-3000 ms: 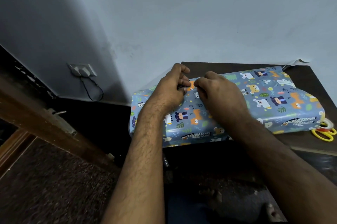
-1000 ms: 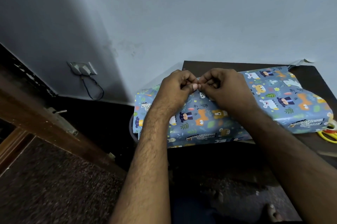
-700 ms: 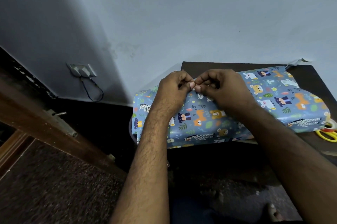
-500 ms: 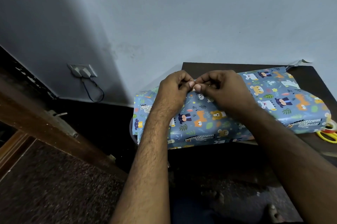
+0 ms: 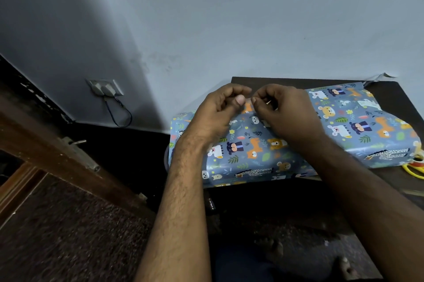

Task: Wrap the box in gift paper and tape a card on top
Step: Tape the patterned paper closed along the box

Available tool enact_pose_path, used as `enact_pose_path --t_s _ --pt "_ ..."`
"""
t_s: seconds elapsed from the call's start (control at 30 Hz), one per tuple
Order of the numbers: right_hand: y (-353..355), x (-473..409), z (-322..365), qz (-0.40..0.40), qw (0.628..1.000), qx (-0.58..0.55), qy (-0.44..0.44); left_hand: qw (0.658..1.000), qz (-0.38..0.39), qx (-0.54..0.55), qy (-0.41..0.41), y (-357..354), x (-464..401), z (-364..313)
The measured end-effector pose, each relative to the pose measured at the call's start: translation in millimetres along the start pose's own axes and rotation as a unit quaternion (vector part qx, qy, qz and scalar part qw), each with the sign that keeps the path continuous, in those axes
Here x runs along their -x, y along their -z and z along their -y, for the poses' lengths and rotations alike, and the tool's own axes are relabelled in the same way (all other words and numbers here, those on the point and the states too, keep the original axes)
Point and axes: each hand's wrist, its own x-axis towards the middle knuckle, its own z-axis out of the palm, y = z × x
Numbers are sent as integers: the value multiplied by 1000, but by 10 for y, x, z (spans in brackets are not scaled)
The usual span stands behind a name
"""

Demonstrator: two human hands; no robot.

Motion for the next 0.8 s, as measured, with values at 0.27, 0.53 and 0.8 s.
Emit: enact_pose_path --t_s 0.27,0.53,0.8 --pt "-160 24 24 -8 968 220 121 995 -69 10 65 -2 -74 5" --pt "-224 46 71 -18 931 319 177 994 -73 29 74 -8 -68 18" --pt "-191 87 135 63 908 373 183 995 -68 8 70 -12 -38 -20"
